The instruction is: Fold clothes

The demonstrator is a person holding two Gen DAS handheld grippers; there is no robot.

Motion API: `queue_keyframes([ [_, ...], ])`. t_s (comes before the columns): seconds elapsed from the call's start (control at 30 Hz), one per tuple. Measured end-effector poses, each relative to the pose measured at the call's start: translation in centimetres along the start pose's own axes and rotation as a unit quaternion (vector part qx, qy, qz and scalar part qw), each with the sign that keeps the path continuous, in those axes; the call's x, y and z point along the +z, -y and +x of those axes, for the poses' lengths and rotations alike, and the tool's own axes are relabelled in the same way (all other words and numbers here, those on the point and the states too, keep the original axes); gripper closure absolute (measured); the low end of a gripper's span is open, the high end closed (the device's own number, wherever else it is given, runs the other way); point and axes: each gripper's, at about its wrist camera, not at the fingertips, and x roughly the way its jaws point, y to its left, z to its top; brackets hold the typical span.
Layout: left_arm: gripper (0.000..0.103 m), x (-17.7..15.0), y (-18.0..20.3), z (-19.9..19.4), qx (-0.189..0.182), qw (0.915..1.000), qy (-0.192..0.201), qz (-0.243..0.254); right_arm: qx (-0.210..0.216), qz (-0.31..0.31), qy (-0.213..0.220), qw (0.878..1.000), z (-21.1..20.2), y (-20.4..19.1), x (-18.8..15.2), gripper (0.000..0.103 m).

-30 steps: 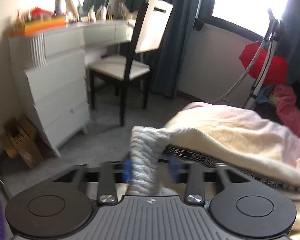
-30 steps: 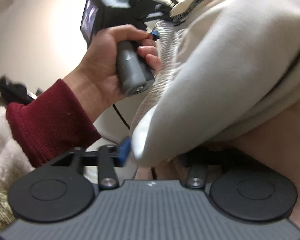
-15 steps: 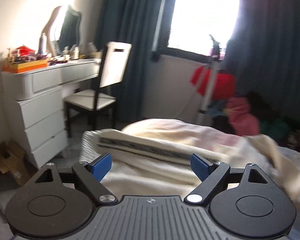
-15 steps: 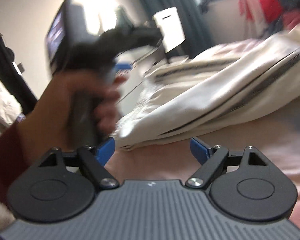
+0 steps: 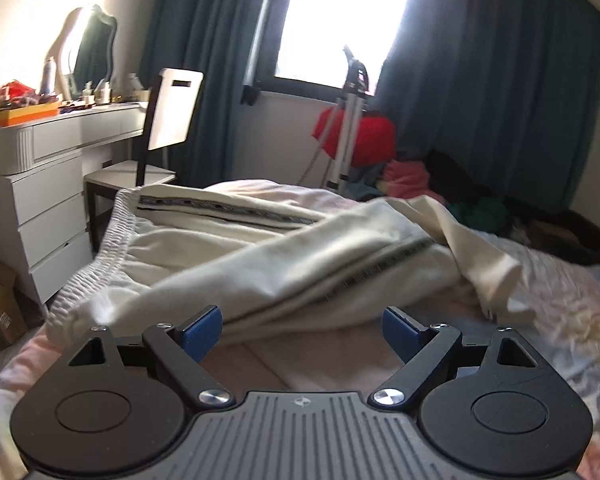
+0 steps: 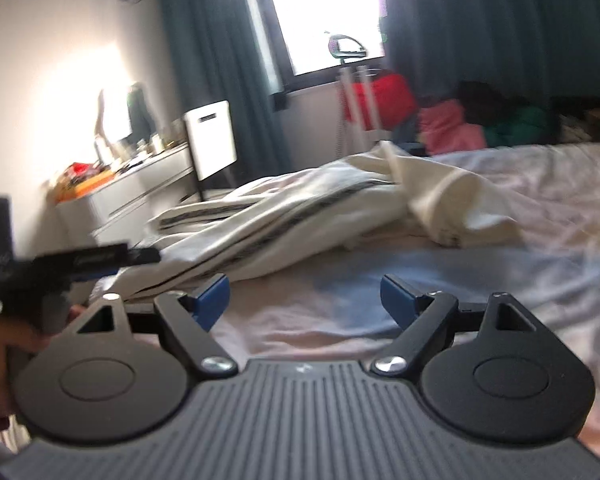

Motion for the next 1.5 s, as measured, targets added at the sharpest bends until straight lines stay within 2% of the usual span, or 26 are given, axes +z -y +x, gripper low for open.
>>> queue_keyframes([
  [0.2, 0.014, -1.4, 1.1, 1.9, 0.0, 0.9998, -0.009, 0.016, -0.003, 0.007, 0.022, 1.0, 0.9, 0.9, 0.6, 0.018],
  [0.43, 0.014, -1.3, 0.8, 7.1, 0.004, 0.9989, -0.032, 0.034, -0.011, 0.019, 0.007, 1.0, 1.2, 1.8, 0.7, 0.018],
  [0.5, 0.014, -0.7, 0.4, 9.1, 0.01, 0.9986, -0.038, 0.036, -0.011, 0.028, 0.005, 1.0, 1.4, 2.2, 0.8, 0.018],
  [0.7, 0.014, 2.5, -1.4, 15.1, 0.016, 0.9993, -0.032, -0.001, -0.022, 0.045, -0.005, 0.999, 3.0, 3.8, 0.7, 0.018],
  [0.8, 0.014, 4.3, -1.2, 18.2, 0.016, 0.9994, -0.028, 0.011, -0.021, 0.062, -0.017, 0.998, 4.6, 4.8, 0.4, 0.018],
  [0.93, 0.016, 6.4, -0.6, 22.9, 0.014, 0.9985, -0.042, 0.033, -0.024, 0.082, -0.039, 0.996, 6.9, 6.2, -0.1, 0.018],
  [1.1, 0.029, 8.0, -0.6, 28.2, -0.006, 0.9953, -0.091, 0.031, -0.031, 0.105, -0.062, 0.992, 9.6, 7.9, -0.7, 0.019],
  [1.2, 0.061, 8.4, -0.1, 28.5, -0.014, 0.995, -0.092, 0.035, -0.031, 0.12, -0.071, 0.99, 10.7, 8.6, -0.9, 0.019],
  [1.23, 0.085, 8.4, 0.1, 28.4, -0.017, 0.9949, -0.09, 0.041, -0.031, 0.125, -0.074, 0.989, 11.0, 8.8, -1.0, 0.019],
  [1.27, 0.099, 8.5, 0.4, 28.2, -0.021, 0.9948, -0.088, 0.047, -0.03, 0.129, -0.074, 0.988, 11.1, 8.9, -1.0, 0.019],
  [1.37, 0.1, 8.0, 2.2, 24.9, -0.043, 0.9931, -0.063, 0.089, -0.031, 0.136, -0.07, 0.988, 11.0, 9.0, -0.9, 0.019],
  [1.5, 0.1, 6.4, 4.8, 17.6, -0.085, 0.9855, -0.031, 0.144, -0.036, 0.133, -0.055, 0.989, 9.8, 8.9, -0.5, 0.019],
])
